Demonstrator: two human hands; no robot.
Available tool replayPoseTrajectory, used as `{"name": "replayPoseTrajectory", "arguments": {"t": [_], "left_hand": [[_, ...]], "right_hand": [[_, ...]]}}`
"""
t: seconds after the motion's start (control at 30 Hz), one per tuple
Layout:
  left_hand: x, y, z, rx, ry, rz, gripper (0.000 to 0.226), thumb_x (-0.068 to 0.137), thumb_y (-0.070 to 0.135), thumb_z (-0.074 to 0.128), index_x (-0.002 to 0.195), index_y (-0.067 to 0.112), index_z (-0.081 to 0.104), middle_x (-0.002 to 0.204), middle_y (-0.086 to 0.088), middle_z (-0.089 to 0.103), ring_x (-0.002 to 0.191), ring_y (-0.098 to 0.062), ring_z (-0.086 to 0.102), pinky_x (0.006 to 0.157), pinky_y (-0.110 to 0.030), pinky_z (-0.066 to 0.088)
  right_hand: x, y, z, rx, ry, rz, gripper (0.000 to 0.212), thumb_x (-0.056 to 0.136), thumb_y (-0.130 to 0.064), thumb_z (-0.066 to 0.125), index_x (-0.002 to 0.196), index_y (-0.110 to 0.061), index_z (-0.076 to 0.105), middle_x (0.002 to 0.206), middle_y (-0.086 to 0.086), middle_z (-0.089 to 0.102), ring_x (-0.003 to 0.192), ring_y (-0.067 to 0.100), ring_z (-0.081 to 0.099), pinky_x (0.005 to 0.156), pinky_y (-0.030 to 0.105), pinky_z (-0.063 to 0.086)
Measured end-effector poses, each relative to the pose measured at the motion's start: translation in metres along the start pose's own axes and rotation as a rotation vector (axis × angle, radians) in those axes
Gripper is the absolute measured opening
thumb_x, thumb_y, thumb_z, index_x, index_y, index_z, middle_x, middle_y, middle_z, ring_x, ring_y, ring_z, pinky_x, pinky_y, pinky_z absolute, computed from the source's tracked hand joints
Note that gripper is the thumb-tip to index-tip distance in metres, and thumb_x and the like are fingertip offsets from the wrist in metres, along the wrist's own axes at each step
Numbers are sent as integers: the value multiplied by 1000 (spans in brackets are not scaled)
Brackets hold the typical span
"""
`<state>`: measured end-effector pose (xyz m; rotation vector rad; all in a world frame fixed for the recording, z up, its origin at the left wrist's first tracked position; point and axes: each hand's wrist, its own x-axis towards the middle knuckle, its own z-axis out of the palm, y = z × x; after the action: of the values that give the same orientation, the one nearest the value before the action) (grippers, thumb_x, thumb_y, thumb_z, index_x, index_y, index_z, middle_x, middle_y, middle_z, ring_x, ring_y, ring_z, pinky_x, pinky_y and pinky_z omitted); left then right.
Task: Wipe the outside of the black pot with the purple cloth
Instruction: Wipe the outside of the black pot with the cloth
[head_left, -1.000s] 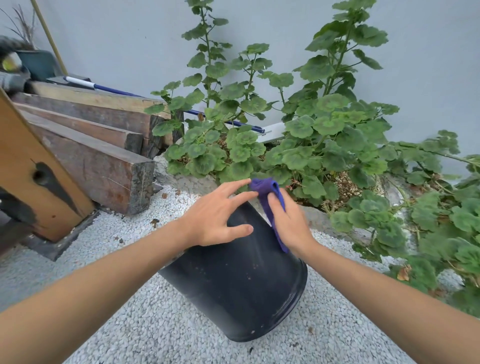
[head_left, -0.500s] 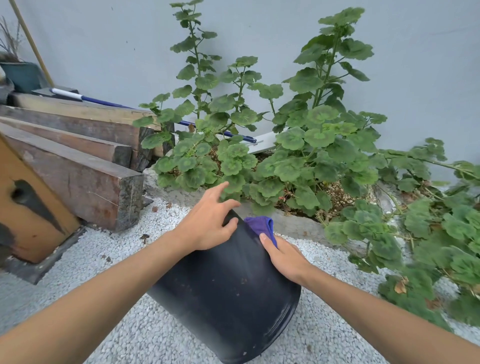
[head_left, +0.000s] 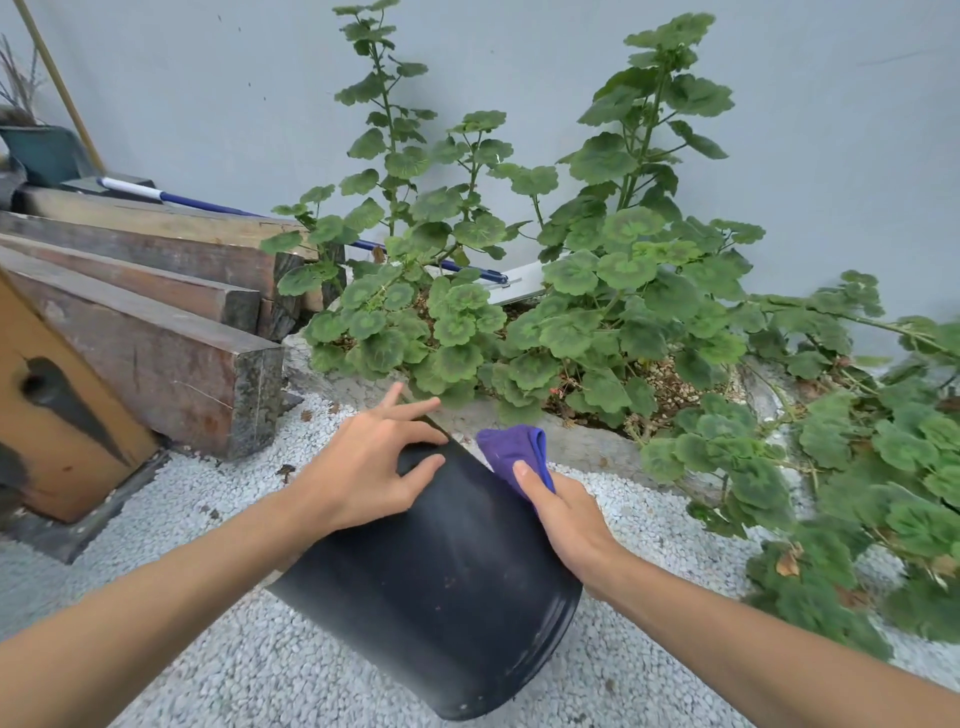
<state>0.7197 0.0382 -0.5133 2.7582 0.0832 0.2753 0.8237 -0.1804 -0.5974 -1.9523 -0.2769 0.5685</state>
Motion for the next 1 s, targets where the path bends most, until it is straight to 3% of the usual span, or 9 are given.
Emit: {"name": "replayPoseTrajectory", "arguments": {"t": [0.13, 0.2, 0.27, 0.33, 0.43, 0.53, 0.63, 0.8, 1.0], "left_hand": [[-19, -6, -3, -41, 115, 55, 27, 83, 36, 73, 107, 24, 78, 147, 5, 54, 146, -31, 34, 108, -49, 46], [-26, -8, -5, -18, 161, 95, 27, 82, 36, 74, 104, 21, 79, 138, 4, 62, 142, -30, 43, 110, -44, 45], [-29, -6, -9, 7, 221, 108, 30, 82, 39, 71, 104, 20, 79, 121, 5, 71, 126, -27, 60, 107, -37, 46], [-27, -5, -15, -29, 254, 78, 33, 82, 36, 70, 108, 18, 77, 113, 5, 72, 108, -21, 65, 97, -33, 50], [-31, -4, -15, -48, 245, 26, 37, 81, 33, 67, 113, 16, 76, 127, -2, 68, 111, -25, 65, 98, -39, 49], [-35, -5, -13, -35, 219, -88, 50, 86, 39, 60, 132, 19, 64, 157, -11, 40, 134, -29, 46, 110, -44, 40], [-26, -6, -11, 0, 168, -309, 58, 96, 42, 51, 149, 19, 42, 166, -17, 16, 147, -31, 29, 113, -45, 33], [-12, 0, -6, 155, 40, -414, 48, 95, 37, 51, 131, 7, 55, 138, -23, 53, 129, -39, 50, 98, -45, 43], [-12, 7, -4, 194, 69, -345, 49, 94, 40, 51, 130, 7, 57, 130, -16, 59, 118, -38, 56, 91, -41, 46]], "right_hand": [[-20, 0, 8, -187, 35, -219, 40, 102, -64, 42, 85, -36, 65, 89, -19, 66, 101, 25, 56, 83, 44, 45], [-32, 7, 16, -368, 3, -311, 54, 97, -74, 29, 125, -46, 65, 130, -28, 60, 126, 17, 45, 104, 45, 42], [-43, 13, 25, -534, 13, -325, 72, 92, -81, 19, 152, -48, 42, 158, -24, 36, 138, 12, 29, 110, 47, 39], [-52, 13, 35, -667, 32, -405, 63, 93, -78, 13, 154, -60, 15, 166, -21, 22, 141, 15, 23, 105, 53, 40], [-57, 10, 43, -755, 3, -517, 59, 96, -72, 15, 151, -69, -8, 172, -14, 13, 148, 21, 22, 104, 59, 38], [-53, 4, 40, -669, -59, -504, 59, 94, -71, 22, 146, -77, -5, 172, -7, 15, 154, 26, 20, 109, 62, 38], [-43, -1, 34, -633, -86, -489, 57, 90, -74, 24, 139, -83, -4, 170, -8, 24, 153, 26, 23, 114, 57, 37], [-32, 2, 30, -603, -109, -420, 66, 92, -76, 18, 155, -59, 25, 167, -21, 27, 156, 19, 22, 121, 59, 27], [-25, 10, 18, -482, -141, -460, 51, 106, -53, 45, 156, -44, 40, 164, -17, 36, 152, 15, 34, 124, 42, 29]]}}
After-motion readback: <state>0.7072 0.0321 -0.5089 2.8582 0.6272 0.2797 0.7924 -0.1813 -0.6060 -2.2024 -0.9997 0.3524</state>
